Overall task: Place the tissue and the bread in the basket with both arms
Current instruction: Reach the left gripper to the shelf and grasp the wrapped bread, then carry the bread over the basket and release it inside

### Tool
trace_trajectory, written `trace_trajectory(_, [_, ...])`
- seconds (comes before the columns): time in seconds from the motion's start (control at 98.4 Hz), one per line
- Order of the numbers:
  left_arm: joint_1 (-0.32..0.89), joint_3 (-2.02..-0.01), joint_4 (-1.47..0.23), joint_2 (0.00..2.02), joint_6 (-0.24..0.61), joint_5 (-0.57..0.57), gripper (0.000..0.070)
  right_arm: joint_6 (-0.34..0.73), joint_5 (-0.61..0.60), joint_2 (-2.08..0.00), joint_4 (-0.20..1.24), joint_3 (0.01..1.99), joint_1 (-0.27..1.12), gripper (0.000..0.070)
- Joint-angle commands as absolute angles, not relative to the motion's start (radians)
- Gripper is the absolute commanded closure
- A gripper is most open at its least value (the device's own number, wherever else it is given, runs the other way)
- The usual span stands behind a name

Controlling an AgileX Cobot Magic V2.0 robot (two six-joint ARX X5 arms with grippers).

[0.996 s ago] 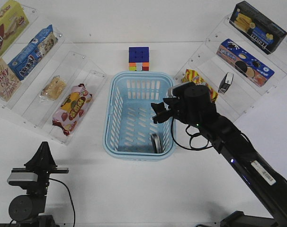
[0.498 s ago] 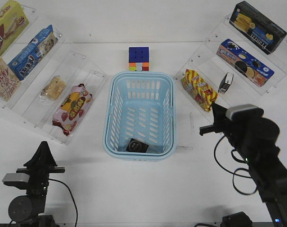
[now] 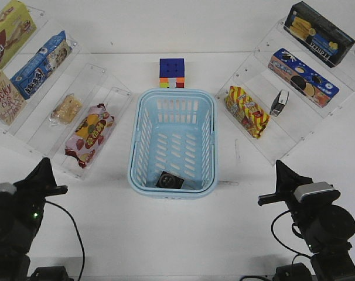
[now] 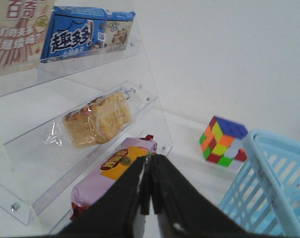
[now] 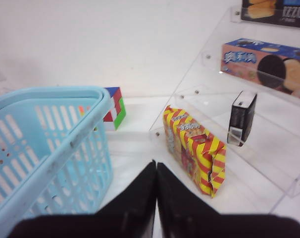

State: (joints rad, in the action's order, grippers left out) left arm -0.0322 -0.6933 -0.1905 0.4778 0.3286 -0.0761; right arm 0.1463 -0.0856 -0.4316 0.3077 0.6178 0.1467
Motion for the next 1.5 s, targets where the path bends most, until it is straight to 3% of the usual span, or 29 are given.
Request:
trace_trajectory(0.0, [-0.032, -0.825, -0.276, 0.62, 0.105, -0.089, 0.0699, 0.157, -0.085, -0.432, 0.295, 0.626, 0.149, 0.07])
trace_trajectory(0.081, [-0.031, -0.954, -0.384, 0.76, -0.007, -0.088, 0.0677, 0.158, -0.086, -0.433, 0.292, 0.626, 0.149, 0.07])
trace_trajectory(0.244, [-0.031, -1.194, -0.551, 1.013, -0.152, -0.086, 0.0405, 0.158, -0.086, -0.433, 0.292, 0.626, 0.149, 0.07])
trace_trajectory(0.386, [-0.011, -1.369, -0.636, 1.201, -0.223, -0.071, 0.0247, 0.158, -0.086, -0.433, 0.291, 0.626, 0.149, 0.07])
trace_trajectory(0.437, [-0.002, -1.424, -0.664, 1.264, -0.265, -0.042, 0.0224, 0.158, -0.086, -0.433, 0.291, 0.626, 0.149, 0.07])
trace_trajectory(0.721, [0.071, -1.547, -0.627, 1.514, -0.399, 0.201, 0.0224, 0.158, -0.086, -0.433, 0.29, 0.626, 0.149, 0.07])
trace_trajectory(0.833, [0.08, -1.547, -0.596, 1.575, -0.41, 0.265, 0.0225, 0.158, -0.086, -0.433, 0.288, 0.626, 0.149, 0.07])
trace_trajectory(1.118, [0.071, -1.547, -0.574, 1.65, -0.406, 0.299, 0.0232, 0.161, -0.086, -0.433, 0.287, 0.626, 0.149, 0.07])
trace_trajectory(1.158, [0.07, -1.547, -0.574, 1.652, -0.404, 0.299, 0.0278, 0.161, -0.086, -0.433, 0.286, 0.626, 0.149, 0.07])
trace_trajectory(1.26, [0.07, -1.547, -0.574, 1.652, -0.401, 0.299, 0.0528, 0.161, -0.086, -0.433, 0.286, 0.626, 0.149, 0.07])
trace_trajectory(1.311, [0.07, -1.547, -0.574, 1.652, -0.401, 0.299, 0.0588, 0.161, -0.086, -0.433, 0.286, 0.626, 0.149, 0.07])
trace_trajectory(1.372, [0.07, -1.547, -0.574, 1.652, -0.401, 0.299, 0.0626, 0.161, -0.086, -0.433, 0.284, 0.626, 0.149, 0.07])
trace_trajectory(1.494, [0.07, -1.563, -0.576, 1.65, -0.403, 0.299, 0.0628, 0.161, -0.086, -0.433, 0.284, 0.627, 0.149, 0.07])
